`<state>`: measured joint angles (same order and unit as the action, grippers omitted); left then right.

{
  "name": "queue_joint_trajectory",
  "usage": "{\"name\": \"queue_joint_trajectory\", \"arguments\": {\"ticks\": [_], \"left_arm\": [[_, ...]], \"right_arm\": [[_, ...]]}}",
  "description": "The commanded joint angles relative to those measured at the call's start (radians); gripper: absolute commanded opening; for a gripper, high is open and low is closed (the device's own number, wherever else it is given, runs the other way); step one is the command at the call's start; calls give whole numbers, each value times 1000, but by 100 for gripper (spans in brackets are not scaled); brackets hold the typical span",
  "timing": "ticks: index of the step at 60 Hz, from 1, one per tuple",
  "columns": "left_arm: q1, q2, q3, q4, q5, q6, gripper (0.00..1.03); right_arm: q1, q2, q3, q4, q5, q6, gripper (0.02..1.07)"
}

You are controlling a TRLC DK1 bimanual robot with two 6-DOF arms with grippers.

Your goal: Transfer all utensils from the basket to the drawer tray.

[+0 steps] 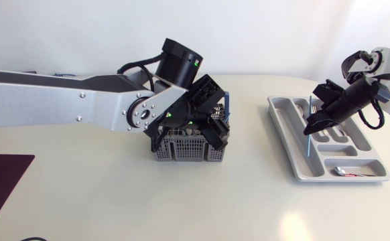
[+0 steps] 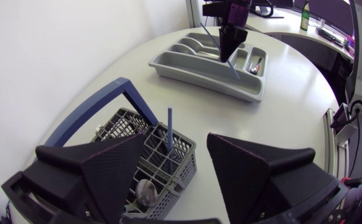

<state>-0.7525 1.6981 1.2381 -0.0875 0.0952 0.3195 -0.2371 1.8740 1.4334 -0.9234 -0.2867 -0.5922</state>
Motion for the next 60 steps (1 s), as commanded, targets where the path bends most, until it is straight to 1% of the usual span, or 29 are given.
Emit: {"name": "queue_joint_trajectory", "arguments": {"ticks": [1, 4, 7, 8, 10, 13, 16, 17, 19, 20, 21, 23, 24, 27, 29, 30, 32, 35, 45, 46, 51, 55, 57, 59, 60], "left_arm": [[10, 34, 24, -8, 8, 73, 78], [15, 52, 29, 0, 8, 75, 78], [15, 64, 29, 8, 8, 76, 78], [15, 71, 26, 19, 8, 75, 78], [15, 77, 20, 32, 5, 73, 78], [13, 90, 12, 60, -9, 70, 77], [8, 107, 4, 101, -38, 64, 77], [7, 113, 1, 115, -46, 58, 77], [5, 123, -5, 140, -54, 41, 77], [4, 123, -5, 141, -54, 41, 77], [-1, 130, -11, 164, -60, 30, 77], [-5, 137, -17, 193, -71, 13, 76], [-7, 137, -19, 201, -72, 9, 75], [-8, 143, -26, 252, -74, -23, 66], [-8, 146, -23, 265, -74, -42, 63], [-8, 150, -22, 267, -74, -45, 63], [-10, 160, -15, 273, -74, -53, 59], [-13, 170, -9, 276, -74, -56, 57], [-22, 175, -20, 304, -74, -62, 32], [-22, 175, -20, 304, -74, -63, 31], [-25, 170, -22, 304, -74, -71, 20], [-27, 163, -25, 305, -74, -71, 13], [-27, 152, -28, 305, -74, -73, 7], [-27, 143, -31, 304, -74, -76, 4], [-27, 133, -35, 304, -74, -83, 4]], "right_arm": [[-7, 54, -11, 24, 34, 2, 8], [-7, 76, -11, 46, 57, 8, 10], [-7, 89, -14, 64, 61, 11, 19], [-8, 97, -16, 69, 61, 14, 27], [-8, 103, -21, 75, 61, 15, 38], [-7, 103, -39, 93, 64, 19, 48], [-5, 99, -57, 116, 72, 25, 62], [-5, 94, -64, 120, 72, 25, 69], [-4, 88, -71, 123, 70, 26, 79], [-4, 86, -73, 124, 70, 26, 82], [-4, 80, -79, 127, 70, 28, 89], [-1, 70, -90, 133, 70, 28, 94], [-1, 68, -93, 135, 70, 28, 95], [1, 54, -105, 143, 70, 26, 97], [1, 45, -111, 143, 70, 28, 98], [1, 42, -113, 144, 70, 28, 99], [2, 34, -119, 144, 70, 28, 100], [5, 19, -128, 144, 70, 28, 100], [22, -33, -156, 143, 66, 31, 100], [22, -36, -156, 143, 66, 31, 100], [36, -62, -168, 143, 61, 35, 100], [47, -85, -180, 141, 58, 38, 100], [59, -108, -192, 138, 54, 42, 100], [67, -125, -202, 136, 52, 45, 100], [74, -142, -208, 136, 50, 49, 100]]}}
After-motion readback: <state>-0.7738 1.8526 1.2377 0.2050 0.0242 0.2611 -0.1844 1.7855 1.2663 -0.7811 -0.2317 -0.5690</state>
